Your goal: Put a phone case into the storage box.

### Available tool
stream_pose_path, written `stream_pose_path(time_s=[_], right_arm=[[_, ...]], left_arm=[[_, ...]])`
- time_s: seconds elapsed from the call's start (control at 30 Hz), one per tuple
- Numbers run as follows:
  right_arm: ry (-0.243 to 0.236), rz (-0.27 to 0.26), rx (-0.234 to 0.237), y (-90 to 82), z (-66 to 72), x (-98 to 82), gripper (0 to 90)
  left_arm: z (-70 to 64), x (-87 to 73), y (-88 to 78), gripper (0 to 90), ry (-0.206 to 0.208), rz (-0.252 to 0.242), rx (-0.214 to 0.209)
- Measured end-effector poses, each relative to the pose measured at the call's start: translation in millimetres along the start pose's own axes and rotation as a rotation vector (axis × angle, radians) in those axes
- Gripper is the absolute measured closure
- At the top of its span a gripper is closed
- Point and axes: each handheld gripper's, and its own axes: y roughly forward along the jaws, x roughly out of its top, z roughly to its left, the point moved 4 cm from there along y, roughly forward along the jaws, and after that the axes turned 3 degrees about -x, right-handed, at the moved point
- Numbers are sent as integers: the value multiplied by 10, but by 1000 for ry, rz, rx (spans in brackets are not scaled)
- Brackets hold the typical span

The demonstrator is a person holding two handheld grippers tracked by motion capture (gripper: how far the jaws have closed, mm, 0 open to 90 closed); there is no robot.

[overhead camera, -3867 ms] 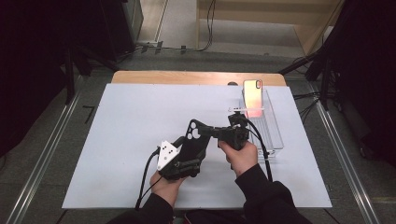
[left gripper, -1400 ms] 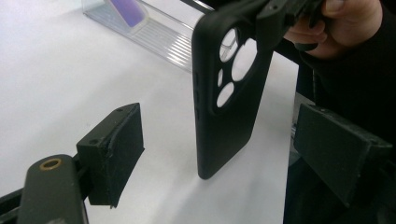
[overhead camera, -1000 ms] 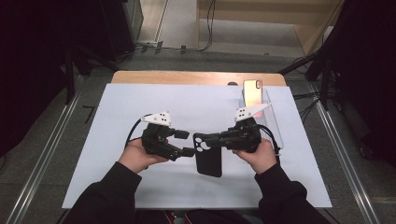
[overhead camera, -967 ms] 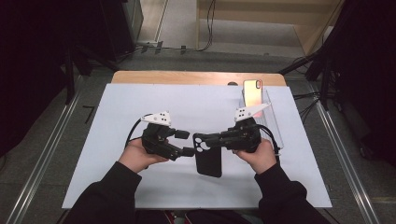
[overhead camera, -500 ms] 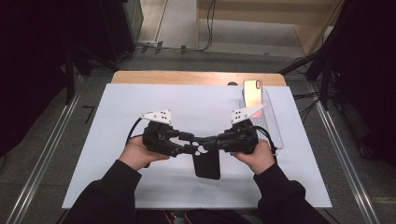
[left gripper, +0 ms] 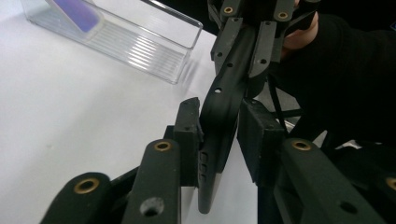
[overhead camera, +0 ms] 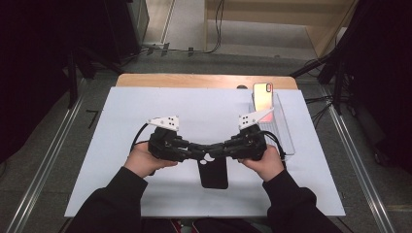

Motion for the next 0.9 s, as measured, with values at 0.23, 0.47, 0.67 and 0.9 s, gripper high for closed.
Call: stream_pose_path(time_s=[0.23, 0.47, 0.67, 0.9], right_arm=[[14, -19, 5, -13, -22, 10, 692], [14, -16, -41, 8, -14, 16, 475], [5, -43, -98, -31, -41, 9, 304], [2, -47, -173, -36, -34, -11, 227]], left_arm=[[-24, 15, -36, 767, 2, -3, -16], [-30, 10, -65, 771, -14, 11, -1], [-10, 37, -162, 771, -46, -21, 47], [2, 49, -182, 769, -81, 14, 169]])
